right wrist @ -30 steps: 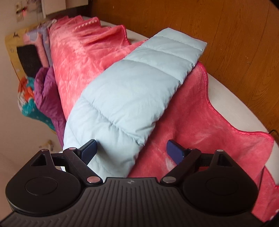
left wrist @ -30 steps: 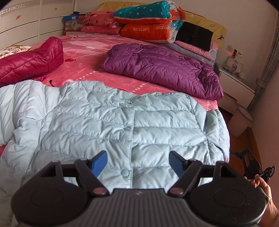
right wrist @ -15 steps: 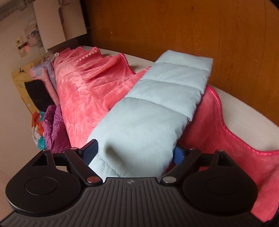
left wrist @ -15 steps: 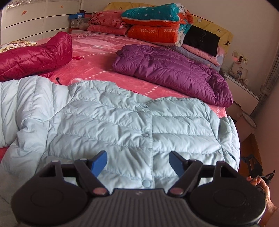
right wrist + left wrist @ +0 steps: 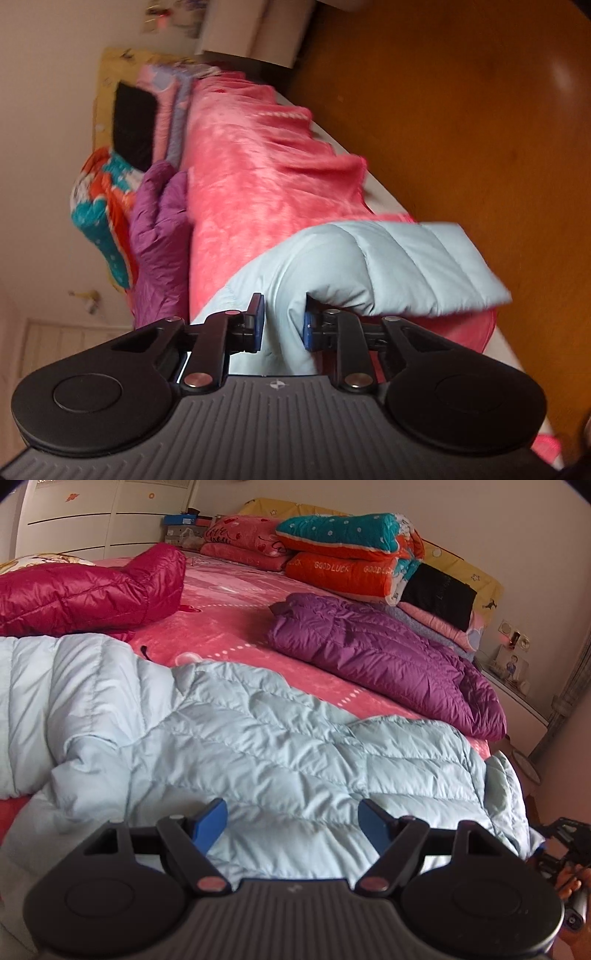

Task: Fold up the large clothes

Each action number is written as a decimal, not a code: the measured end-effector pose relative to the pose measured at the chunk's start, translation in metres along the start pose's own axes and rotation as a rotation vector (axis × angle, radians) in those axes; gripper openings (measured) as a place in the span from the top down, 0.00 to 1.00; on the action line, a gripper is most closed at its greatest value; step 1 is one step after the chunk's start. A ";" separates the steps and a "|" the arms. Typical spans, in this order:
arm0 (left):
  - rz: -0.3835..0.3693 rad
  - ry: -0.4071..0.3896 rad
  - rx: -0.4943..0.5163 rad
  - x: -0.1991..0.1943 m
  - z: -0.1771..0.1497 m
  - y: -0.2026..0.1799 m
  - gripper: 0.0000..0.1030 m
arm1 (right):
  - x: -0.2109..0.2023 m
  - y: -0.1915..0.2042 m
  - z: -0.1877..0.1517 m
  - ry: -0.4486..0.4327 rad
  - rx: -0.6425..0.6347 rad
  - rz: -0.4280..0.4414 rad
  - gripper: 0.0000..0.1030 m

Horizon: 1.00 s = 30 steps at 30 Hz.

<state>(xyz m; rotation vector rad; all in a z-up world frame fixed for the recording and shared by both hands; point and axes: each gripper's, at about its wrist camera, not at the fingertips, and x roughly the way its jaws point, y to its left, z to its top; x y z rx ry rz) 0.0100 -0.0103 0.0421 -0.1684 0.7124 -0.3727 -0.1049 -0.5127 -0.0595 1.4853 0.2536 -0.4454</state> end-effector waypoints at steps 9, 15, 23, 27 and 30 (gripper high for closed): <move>0.010 -0.075 0.028 -0.006 0.007 0.022 0.24 | -0.025 0.134 -0.053 -0.074 -0.683 -0.147 0.82; 0.030 -0.140 -0.034 -0.014 0.016 0.050 0.23 | -0.030 0.215 -0.116 -0.143 -1.153 -0.213 0.83; 0.007 -0.174 -0.214 -0.014 0.024 0.087 0.23 | 0.006 0.274 -0.263 -0.102 -1.847 -0.159 0.84; -0.073 -0.181 -0.314 -0.015 0.030 0.103 0.21 | 0.031 0.245 -0.343 0.036 -2.156 -0.106 0.85; -0.140 -0.156 -0.373 -0.011 0.033 0.114 0.21 | 0.045 0.205 -0.395 0.167 -2.411 -0.076 0.87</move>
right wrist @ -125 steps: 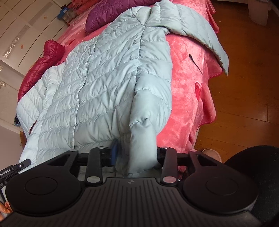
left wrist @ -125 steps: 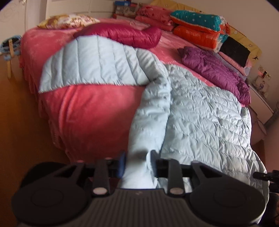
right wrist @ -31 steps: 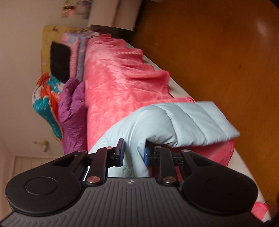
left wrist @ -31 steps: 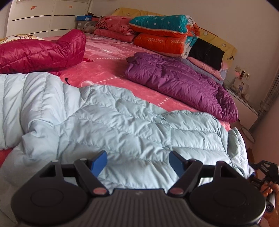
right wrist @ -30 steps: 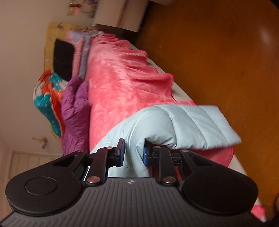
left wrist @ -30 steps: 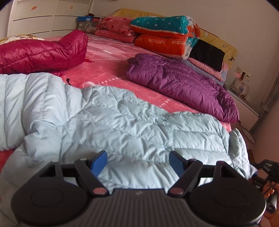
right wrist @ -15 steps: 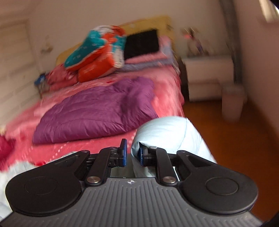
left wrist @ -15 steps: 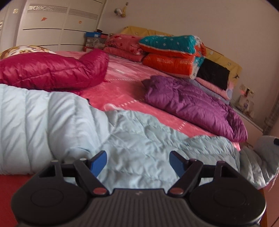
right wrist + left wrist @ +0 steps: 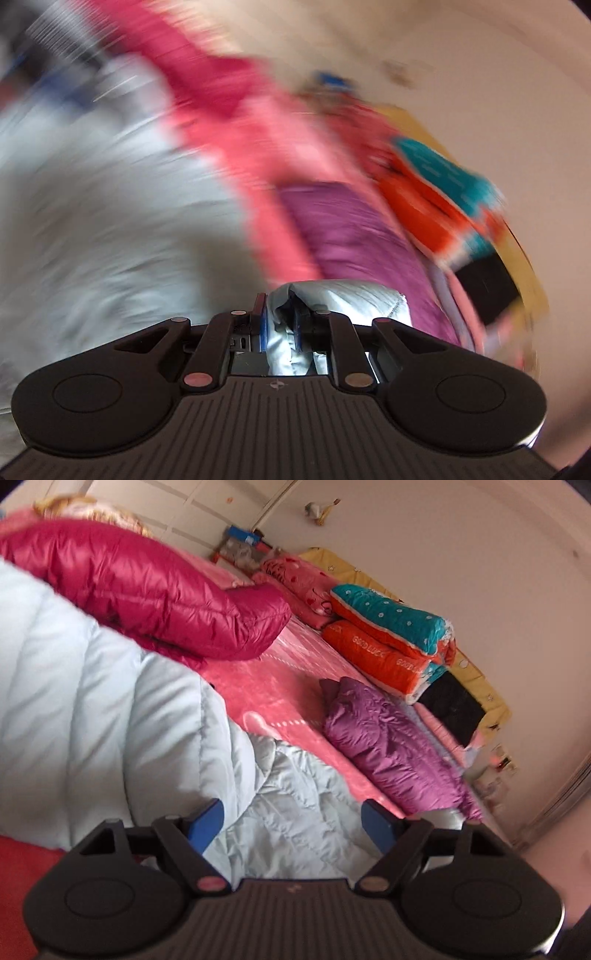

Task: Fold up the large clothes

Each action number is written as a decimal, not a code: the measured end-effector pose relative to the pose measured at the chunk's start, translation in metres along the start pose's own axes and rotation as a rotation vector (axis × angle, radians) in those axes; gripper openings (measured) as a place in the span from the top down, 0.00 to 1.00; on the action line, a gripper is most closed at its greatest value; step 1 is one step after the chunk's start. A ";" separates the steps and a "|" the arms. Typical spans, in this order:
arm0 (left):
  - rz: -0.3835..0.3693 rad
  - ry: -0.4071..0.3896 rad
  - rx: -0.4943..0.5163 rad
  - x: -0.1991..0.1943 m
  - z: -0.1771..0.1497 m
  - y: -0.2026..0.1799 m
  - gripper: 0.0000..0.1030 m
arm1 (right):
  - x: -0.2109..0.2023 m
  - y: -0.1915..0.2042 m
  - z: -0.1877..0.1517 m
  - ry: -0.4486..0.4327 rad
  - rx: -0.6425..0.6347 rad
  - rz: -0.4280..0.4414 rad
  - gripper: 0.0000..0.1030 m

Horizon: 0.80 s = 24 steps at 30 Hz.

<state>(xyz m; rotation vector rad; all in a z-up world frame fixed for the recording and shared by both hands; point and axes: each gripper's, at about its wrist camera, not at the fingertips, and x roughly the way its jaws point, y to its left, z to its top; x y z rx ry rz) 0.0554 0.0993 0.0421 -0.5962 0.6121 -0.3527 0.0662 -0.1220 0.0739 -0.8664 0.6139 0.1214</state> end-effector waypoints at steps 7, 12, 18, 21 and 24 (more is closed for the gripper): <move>-0.072 0.027 -0.087 0.006 0.007 0.013 0.21 | 0.004 0.062 0.002 0.011 -0.238 0.020 0.83; -0.106 0.033 -0.136 0.006 0.012 0.019 0.20 | -0.013 0.083 0.002 -0.020 -0.373 -0.083 0.31; -0.095 0.019 -0.168 0.002 0.018 0.027 0.19 | -0.020 0.103 0.006 -0.047 -0.714 -0.124 0.05; -0.090 0.024 -0.182 0.003 0.019 0.030 0.18 | -0.023 0.111 0.003 -0.013 -0.962 -0.046 0.05; -0.103 0.042 -0.182 0.004 0.020 0.031 0.18 | -0.027 0.115 0.003 0.068 -1.098 0.025 0.04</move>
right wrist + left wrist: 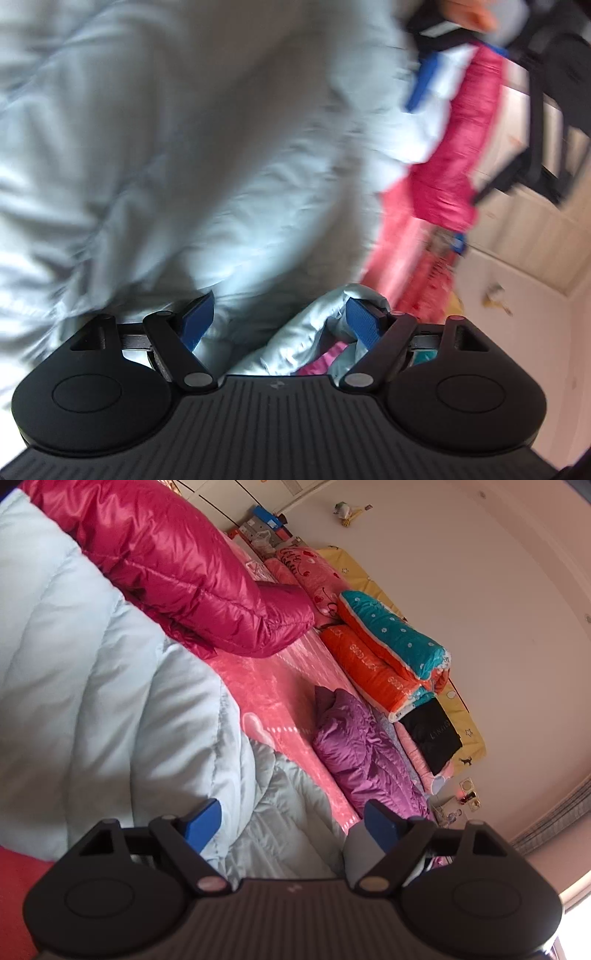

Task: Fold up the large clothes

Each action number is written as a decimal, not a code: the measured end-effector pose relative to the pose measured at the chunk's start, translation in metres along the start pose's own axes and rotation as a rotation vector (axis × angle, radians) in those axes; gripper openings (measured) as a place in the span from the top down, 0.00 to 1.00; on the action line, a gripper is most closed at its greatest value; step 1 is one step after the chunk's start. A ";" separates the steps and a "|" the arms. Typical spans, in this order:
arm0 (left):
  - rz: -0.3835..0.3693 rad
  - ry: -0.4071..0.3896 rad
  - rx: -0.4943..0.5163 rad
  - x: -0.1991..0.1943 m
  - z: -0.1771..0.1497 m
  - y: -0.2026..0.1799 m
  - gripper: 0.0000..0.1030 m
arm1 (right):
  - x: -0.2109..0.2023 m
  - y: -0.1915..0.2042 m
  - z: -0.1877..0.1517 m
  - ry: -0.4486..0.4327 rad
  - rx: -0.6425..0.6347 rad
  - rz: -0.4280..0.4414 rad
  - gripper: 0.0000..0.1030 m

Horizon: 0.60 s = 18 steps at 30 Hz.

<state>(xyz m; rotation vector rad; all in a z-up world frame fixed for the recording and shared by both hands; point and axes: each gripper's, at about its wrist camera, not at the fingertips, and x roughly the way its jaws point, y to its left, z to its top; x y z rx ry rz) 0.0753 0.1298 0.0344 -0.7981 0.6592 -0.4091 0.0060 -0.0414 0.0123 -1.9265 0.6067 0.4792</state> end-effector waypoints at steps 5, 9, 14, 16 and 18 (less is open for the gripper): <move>-0.023 0.033 0.033 0.005 -0.002 -0.005 0.16 | -0.013 -0.004 0.004 0.022 0.007 0.067 0.00; -0.036 0.066 0.109 0.009 -0.009 -0.015 0.16 | -0.029 0.003 -0.004 0.043 0.110 0.068 0.00; -0.047 0.116 0.278 0.018 -0.025 -0.038 0.16 | -0.044 0.015 -0.037 0.122 0.425 0.009 0.00; -0.052 0.143 0.341 0.023 -0.035 -0.047 0.16 | -0.044 0.020 -0.054 0.173 0.608 -0.017 0.00; -0.060 0.165 0.410 0.027 -0.045 -0.056 0.16 | -0.041 0.024 -0.072 0.215 0.807 -0.049 0.00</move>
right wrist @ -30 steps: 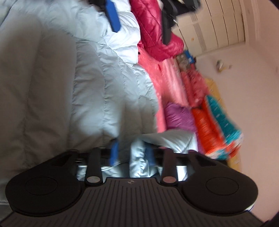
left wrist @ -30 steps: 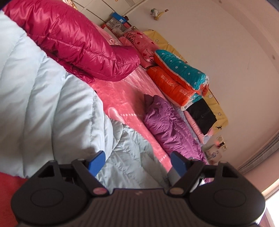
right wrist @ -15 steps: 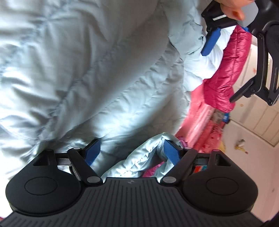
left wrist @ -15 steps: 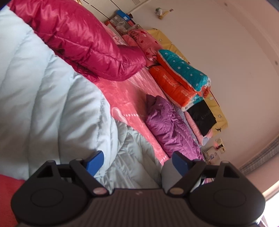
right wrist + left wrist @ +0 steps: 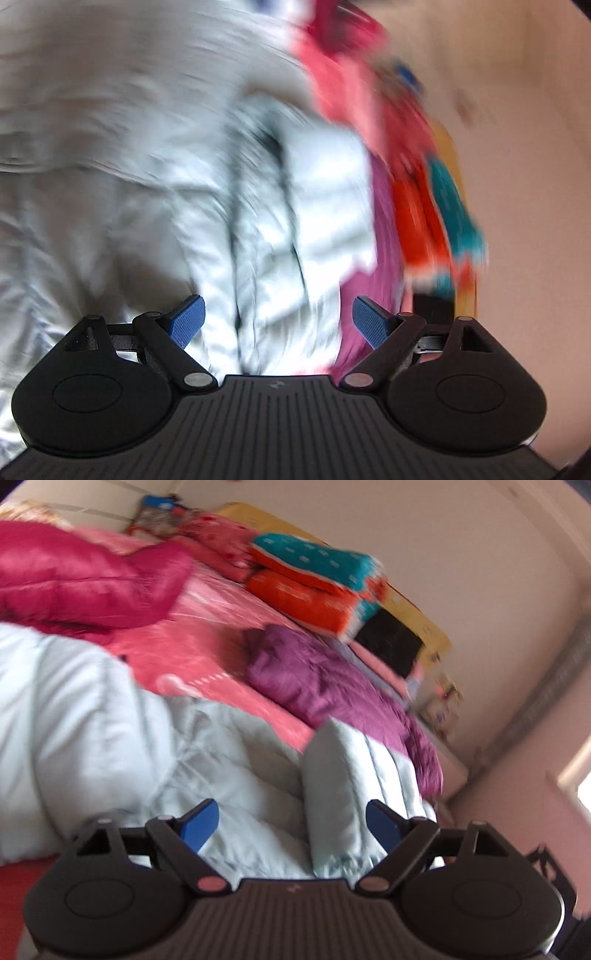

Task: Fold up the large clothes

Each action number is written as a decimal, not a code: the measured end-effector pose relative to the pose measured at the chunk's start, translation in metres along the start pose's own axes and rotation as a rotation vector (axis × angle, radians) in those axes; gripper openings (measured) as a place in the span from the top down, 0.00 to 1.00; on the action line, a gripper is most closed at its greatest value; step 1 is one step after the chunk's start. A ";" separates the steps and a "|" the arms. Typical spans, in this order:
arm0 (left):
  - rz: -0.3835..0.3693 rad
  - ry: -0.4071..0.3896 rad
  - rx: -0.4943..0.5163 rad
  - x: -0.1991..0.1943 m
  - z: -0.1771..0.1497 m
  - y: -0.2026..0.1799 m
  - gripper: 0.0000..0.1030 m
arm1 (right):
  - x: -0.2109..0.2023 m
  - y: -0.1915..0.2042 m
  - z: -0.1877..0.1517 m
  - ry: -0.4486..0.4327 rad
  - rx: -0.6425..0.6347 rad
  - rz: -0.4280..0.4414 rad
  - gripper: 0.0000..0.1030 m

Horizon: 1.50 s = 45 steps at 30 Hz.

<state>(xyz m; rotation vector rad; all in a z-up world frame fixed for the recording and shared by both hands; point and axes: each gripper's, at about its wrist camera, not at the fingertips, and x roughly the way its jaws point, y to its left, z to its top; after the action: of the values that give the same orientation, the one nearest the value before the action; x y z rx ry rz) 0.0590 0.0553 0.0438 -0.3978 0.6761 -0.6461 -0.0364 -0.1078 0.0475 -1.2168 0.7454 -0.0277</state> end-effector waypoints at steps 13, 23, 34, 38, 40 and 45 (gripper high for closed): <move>0.106 0.062 0.293 0.048 -0.028 -0.049 0.16 | 0.048 -0.035 -0.070 0.069 0.822 -0.017 0.00; 0.290 -0.069 0.087 0.057 -0.014 -0.028 0.16 | 0.065 -0.050 -0.107 0.152 1.179 -0.096 0.00; 0.430 -0.178 -0.164 0.024 -0.021 0.000 0.21 | 0.073 -0.045 -0.152 0.252 1.394 0.004 0.00; 0.395 -0.196 -0.191 0.018 -0.022 0.000 0.18 | 0.076 -0.045 -0.149 0.244 1.321 -0.021 0.00; 0.347 -0.204 -0.227 0.017 -0.022 0.006 0.17 | 0.075 -0.045 -0.149 0.243 1.315 -0.022 0.00; 0.239 -0.176 -0.329 0.031 -0.014 0.022 0.12 | 0.078 -0.046 -0.154 0.250 1.346 0.000 0.00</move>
<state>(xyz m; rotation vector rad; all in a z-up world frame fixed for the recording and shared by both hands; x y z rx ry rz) 0.0774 0.0492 0.0083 -0.6591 0.6498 -0.2680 -0.0421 -0.2850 0.0250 0.0814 0.7143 -0.5950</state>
